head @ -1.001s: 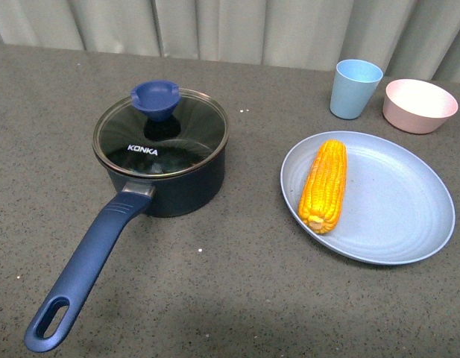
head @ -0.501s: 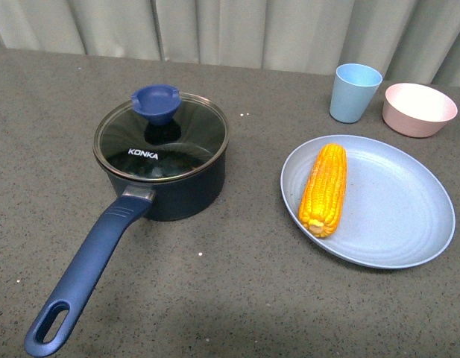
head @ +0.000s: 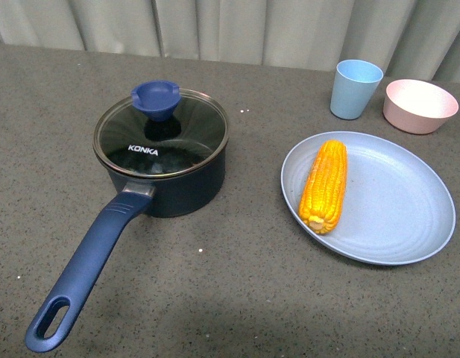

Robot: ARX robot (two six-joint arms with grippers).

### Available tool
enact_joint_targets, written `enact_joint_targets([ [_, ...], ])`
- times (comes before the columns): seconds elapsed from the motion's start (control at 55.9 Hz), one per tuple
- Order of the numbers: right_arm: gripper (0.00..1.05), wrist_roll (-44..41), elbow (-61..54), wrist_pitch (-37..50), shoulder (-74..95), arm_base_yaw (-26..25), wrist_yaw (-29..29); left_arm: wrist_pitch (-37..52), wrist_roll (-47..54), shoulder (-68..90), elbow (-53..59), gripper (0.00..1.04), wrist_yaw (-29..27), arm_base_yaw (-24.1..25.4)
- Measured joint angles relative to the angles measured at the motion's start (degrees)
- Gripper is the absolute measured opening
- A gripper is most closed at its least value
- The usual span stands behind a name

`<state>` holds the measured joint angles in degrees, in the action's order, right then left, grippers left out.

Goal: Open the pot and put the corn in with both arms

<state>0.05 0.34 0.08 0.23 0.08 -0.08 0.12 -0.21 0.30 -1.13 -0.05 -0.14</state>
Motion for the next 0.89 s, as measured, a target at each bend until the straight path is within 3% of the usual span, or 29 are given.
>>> enact_joint_targets([
  [0.894,0.95,0.0,0.0,0.0,0.0,0.0,0.0,0.0,0.0,0.0,0.0,0.98,0.0,0.0],
])
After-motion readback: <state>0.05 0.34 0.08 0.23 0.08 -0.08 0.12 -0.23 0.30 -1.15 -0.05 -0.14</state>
